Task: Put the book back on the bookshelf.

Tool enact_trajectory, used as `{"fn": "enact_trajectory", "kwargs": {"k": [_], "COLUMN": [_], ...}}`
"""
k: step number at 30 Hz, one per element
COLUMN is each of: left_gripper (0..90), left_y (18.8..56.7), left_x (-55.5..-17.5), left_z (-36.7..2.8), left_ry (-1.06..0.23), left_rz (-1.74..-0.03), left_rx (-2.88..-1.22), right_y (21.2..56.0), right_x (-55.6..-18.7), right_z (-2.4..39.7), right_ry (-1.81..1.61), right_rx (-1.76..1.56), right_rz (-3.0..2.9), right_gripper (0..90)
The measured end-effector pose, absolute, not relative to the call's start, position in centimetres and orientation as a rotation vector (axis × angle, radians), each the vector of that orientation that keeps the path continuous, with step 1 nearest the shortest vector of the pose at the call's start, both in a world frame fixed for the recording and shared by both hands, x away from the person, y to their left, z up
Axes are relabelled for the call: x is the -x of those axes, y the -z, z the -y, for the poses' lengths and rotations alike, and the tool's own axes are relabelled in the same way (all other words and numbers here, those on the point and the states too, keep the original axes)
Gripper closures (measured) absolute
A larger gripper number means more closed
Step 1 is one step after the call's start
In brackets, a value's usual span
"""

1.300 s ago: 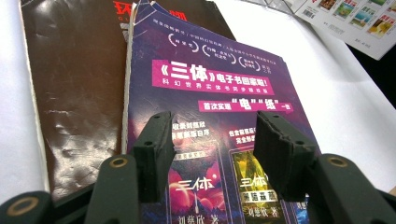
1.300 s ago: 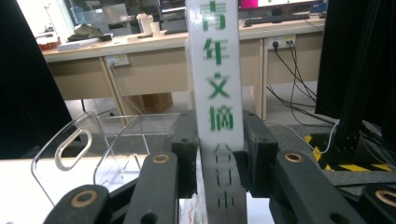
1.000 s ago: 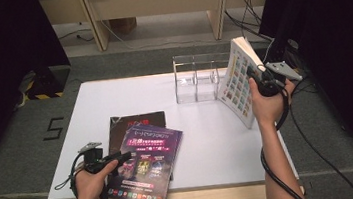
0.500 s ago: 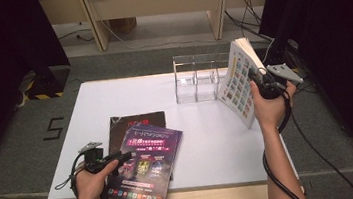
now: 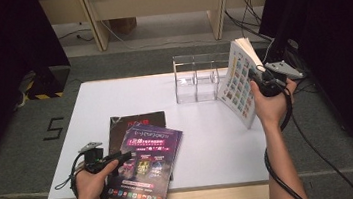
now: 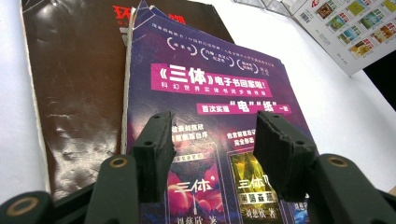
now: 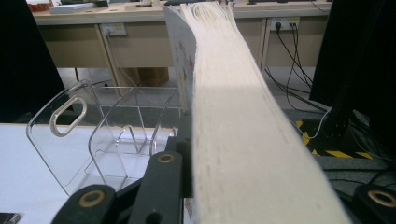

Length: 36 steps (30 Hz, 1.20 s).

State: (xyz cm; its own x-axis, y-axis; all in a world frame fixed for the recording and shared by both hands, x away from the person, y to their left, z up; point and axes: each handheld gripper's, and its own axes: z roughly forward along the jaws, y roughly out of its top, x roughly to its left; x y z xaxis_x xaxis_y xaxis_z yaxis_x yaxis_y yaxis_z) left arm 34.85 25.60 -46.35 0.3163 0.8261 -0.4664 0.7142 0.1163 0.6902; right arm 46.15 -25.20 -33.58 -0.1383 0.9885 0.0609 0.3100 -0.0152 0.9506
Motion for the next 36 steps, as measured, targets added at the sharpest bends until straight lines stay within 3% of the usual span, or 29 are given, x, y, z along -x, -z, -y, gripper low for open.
{"fn": "enact_trajectory", "kwargs": {"k": [36], "left_gripper": [46.5], "left_y": [46.8], "left_x": [-35.1], "left_z": [-26.2], "left_ry": [-0.152], "left_rz": [-1.446], "left_rx": [-1.619], "right_y": [31.6], "right_x": [-53.0], "right_z": [22.5], "right_ry": [-1.220], "right_rx": [-1.433], "right_rz": [-1.479], "right_gripper": [74.2]}}
